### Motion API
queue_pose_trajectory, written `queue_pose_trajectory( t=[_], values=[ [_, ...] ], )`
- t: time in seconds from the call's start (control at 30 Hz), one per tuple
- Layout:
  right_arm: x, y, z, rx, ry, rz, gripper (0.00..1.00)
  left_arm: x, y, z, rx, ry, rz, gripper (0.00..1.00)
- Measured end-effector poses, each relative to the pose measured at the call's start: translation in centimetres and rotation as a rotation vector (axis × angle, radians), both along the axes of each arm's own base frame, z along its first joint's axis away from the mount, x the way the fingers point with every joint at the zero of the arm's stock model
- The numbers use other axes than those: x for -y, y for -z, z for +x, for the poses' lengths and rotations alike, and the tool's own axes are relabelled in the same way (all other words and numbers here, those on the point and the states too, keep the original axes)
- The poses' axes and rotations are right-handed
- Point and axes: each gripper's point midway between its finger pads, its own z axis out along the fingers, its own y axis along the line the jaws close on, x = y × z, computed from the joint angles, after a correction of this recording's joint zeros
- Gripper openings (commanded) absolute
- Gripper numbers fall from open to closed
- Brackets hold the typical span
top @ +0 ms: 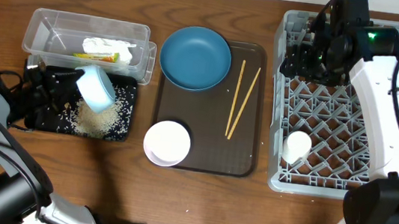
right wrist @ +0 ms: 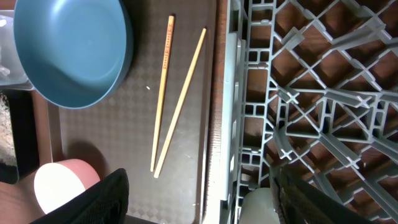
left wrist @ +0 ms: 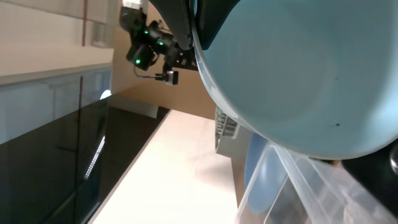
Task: Sort waste into correct bins and load items into the dishwasher rack
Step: 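Carry the rice bowl left and tip the rice onto the black tray, then return the empty light-blue bowl to the brown tray with the left gripper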
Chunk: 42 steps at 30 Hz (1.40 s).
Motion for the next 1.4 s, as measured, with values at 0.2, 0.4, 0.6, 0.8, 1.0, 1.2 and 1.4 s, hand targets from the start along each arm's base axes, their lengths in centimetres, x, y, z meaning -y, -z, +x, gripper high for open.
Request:
queue_pose_trajectory(
  t=[0.2,0.4,0.6,0.8,1.0,1.2,1.4],
  values=[
    [0.0,0.0,-0.1,-0.002,-0.003,-0.001,0.72,0.0,0.0,0.1,-0.009,-0.001,-0.007,0.06],
    [0.0,0.0,-0.1,-0.002,-0.007,-0.003,0.72,0.4,0.1,0.2,-0.012,0.011,0.003,0.06],
    [0.0,0.0,-0.1,-0.002,-0.008,-0.003,0.72,4.1,-2.1,0.4,0.066,0.106,0.117,0.06],
    [0.0,0.0,-0.1,-0.001,-0.008,-0.003,0.72,11.6,-5.1,-1.2,0.168,0.255,0.455,0.06],
    [0.0,0.0,-0.1,0.0,-0.011,-0.004,0.72,18.4,-3.3,-2.4,0.2,0.402,0.8,0.06],
    [0.0,0.0,-0.1,-0.001,-0.011,-0.004,0.72,24.2,-0.2,-1.8,0.273,0.51,1.062,0.06],
    [0.0,0.1,-0.2,-0.004,-0.012,-0.005,0.72,29.4,3.4,-1.5,0.335,0.59,1.221,0.06]
  ],
)
